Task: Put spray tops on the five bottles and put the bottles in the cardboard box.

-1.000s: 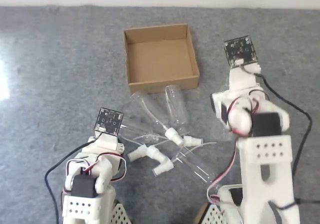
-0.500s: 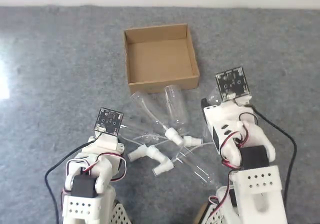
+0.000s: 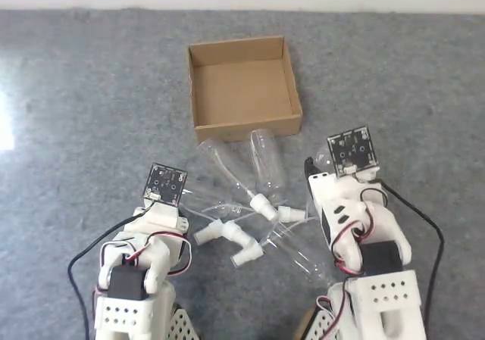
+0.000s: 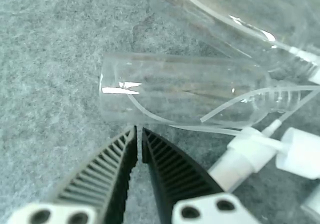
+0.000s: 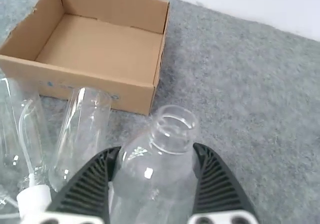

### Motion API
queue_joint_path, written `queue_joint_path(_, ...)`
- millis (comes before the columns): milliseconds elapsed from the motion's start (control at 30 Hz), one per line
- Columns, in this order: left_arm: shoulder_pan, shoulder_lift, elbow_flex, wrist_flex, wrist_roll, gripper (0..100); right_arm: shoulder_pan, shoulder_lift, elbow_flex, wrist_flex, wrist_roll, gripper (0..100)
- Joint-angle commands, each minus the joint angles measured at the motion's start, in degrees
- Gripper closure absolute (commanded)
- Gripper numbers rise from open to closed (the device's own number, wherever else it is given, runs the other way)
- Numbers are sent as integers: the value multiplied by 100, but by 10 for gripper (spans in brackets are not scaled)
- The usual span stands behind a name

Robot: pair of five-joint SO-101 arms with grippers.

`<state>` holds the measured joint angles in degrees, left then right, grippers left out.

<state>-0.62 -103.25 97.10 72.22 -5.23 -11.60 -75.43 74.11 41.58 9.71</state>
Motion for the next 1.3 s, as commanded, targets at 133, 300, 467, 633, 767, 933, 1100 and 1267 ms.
queue_joint_path(133,-26,-132,-57,18,-26,985,40,-901,563,-716,105,991)
queue_joint_path(300,-26,-132,-57,18,-26,985,40,-1349,897,-716,105,991)
queue_joint_path(467,-26,-132,-57,18,-26,985,4,-1877,1231,-725,105,991)
queue_joint_path(633,-26,-132,-57,18,-26,985,4,-2598,1582,-716,105,991)
queue_joint_path(767,9,-132,-57,18,-26,985,22,-2897,1785,-725,114,991)
queue_joint_path(933,9,-132,-57,18,-26,985,22,-2853,1855,-848,308,991)
queue_joint_path(1100,-26,-132,-57,26,-44,985,31,-2853,2127,-1270,334,991)
queue_joint_path(1267,-44,-132,-470,44,-53,985,31,-2853,2154,-1305,334,991)
